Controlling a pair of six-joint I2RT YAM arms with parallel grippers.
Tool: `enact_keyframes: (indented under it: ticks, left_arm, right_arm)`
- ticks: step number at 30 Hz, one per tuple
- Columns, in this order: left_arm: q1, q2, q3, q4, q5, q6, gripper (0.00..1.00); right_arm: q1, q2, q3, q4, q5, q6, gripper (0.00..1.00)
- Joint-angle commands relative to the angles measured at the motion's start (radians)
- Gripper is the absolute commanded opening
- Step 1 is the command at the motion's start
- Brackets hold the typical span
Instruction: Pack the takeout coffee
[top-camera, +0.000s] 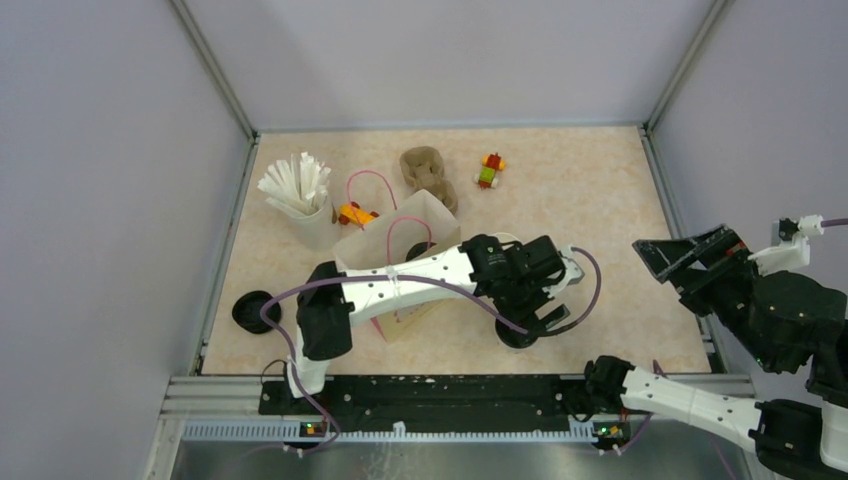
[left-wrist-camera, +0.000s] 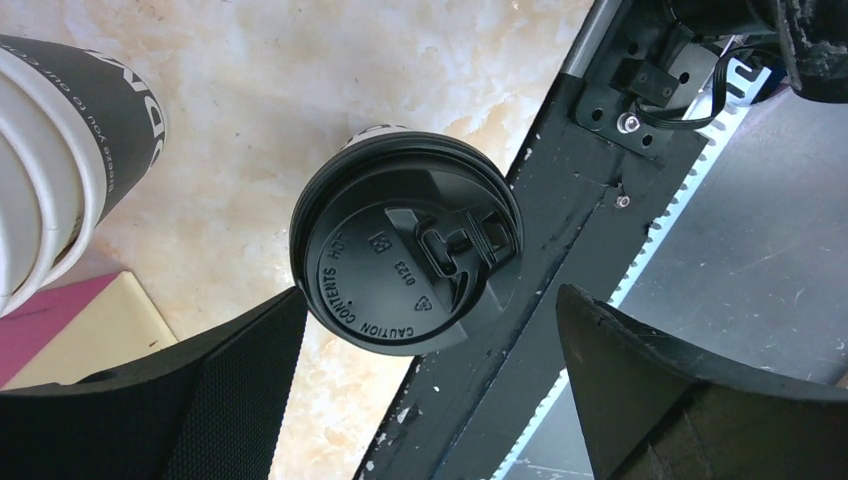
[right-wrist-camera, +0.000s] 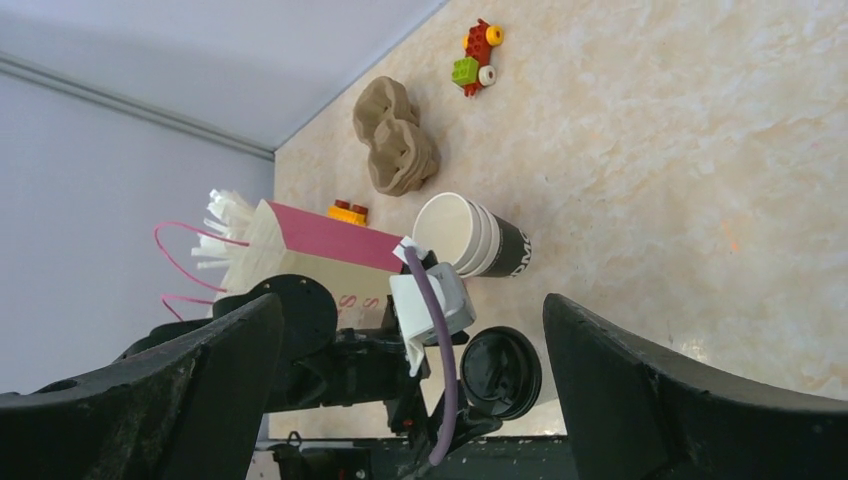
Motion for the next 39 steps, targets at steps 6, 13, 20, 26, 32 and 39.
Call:
enact_keyframes:
  ticks: [6,13,20,26,32,39]
  left_arm:
    - [-0.001,-0.018,-0.046,0.085,0.010,-0.010,0.99]
    - [-0.019,-0.013,-0.060,0.085,-0.030,0.004,0.99]
    - [-0.035,-0.005,-0.039,0.040,-0.065,0.019,0.99]
    - [-0.049,0.085,0.220,-0.208,-0.077,0.032,0.99]
    - [-0.049,0.118,0.274,-0.272,-0.061,0.030,0.99]
    - [-0.049,0.129,0.275,-0.227,-0.109,0.072,0.99]
  right_arm:
    - [-0.008,0.046,0.040,0.057,0.006,-0.096,0.99]
    - [-0.007,0.043,0.045,0.055,0.017,-0.100,0.99]
    - [-0.008,0.043,0.045,0.055,0.004,-0.099,0.99]
    - [-0.008,0.040,0.044,0.040,-0.003,-0.086,0.99]
    - [-0.007,0.037,0.048,0.038,-0.004,-0.083,0.99]
    - [-0.008,0.039,0.055,0.043,-0.011,-0.084,0.99]
